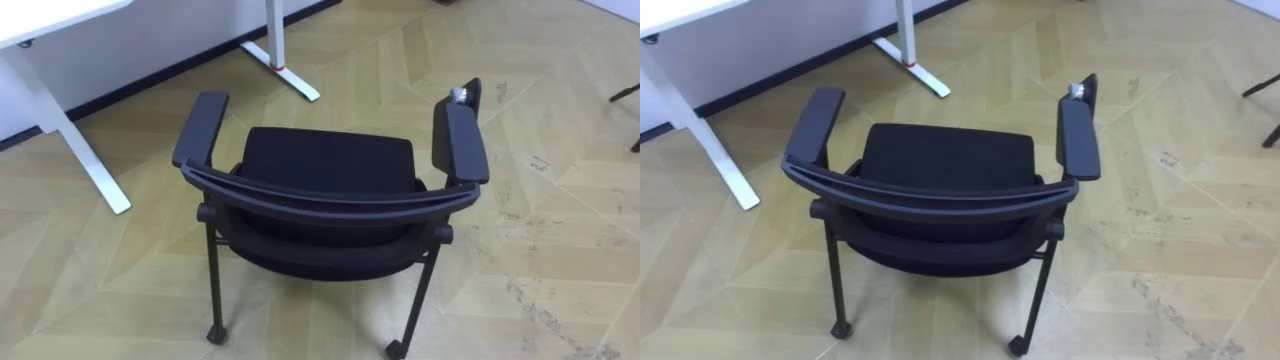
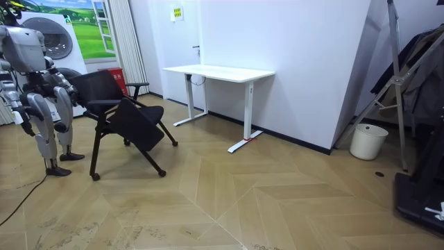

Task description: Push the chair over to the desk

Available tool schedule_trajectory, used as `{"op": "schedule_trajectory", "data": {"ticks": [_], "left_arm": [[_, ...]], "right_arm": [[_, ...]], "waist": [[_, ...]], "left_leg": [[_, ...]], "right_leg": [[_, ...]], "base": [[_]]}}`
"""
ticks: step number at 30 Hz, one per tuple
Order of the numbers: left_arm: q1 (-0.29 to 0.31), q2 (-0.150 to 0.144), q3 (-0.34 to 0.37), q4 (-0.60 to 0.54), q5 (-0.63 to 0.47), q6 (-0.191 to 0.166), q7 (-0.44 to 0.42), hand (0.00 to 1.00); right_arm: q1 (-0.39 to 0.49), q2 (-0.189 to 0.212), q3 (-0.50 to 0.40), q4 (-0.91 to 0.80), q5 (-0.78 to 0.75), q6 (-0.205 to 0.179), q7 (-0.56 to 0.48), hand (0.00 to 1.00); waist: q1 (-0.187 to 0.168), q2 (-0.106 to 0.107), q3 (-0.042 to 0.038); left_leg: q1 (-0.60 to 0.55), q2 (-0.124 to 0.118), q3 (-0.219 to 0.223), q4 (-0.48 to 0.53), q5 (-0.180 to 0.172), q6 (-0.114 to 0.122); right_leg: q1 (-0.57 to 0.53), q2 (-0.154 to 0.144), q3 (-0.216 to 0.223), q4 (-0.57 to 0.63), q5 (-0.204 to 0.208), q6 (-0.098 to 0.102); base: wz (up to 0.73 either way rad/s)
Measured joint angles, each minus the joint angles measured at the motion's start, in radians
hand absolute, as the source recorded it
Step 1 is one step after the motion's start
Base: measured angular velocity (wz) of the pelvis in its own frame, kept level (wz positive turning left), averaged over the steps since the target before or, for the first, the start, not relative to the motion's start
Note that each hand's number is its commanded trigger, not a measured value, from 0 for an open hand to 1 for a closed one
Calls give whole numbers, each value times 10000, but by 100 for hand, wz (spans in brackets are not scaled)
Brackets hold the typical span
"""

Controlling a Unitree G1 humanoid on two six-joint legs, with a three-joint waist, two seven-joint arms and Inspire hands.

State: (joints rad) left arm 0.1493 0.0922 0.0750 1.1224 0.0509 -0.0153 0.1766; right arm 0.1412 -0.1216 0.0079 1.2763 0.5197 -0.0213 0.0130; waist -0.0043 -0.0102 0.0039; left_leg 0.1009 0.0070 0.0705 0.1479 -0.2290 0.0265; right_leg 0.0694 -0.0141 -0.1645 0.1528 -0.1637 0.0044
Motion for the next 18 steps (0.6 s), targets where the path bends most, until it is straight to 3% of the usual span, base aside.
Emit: {"op": "schedule_trajectory", "data": {"ticks": [7,10,18], "left_arm": [[235,-2,7,14,54,-68,399,0],[370,8,6,9,313,-57,511,0],[459,14,13,13,309,103,587,0]], "right_arm": [[-11,4,-31,59,-49,-27,-111,0],[-9,7,-128,110,-44,4,-198,0],[7,9,-323,192,-7,176,-231,0]], "waist": [[-66,80,-16],[-247,97,5],[-276,92,18]], "left_leg": [[170,66,253,-49,-29,-46],[230,57,222,-49,-29,-46],[318,66,223,-133,-31,-47]], "right_leg": [[45,80,259,5,20,-27],[121,74,228,-27,20,-26],[165,91,239,-23,18,-24]], "base": [[-10],[1],[0]]}}
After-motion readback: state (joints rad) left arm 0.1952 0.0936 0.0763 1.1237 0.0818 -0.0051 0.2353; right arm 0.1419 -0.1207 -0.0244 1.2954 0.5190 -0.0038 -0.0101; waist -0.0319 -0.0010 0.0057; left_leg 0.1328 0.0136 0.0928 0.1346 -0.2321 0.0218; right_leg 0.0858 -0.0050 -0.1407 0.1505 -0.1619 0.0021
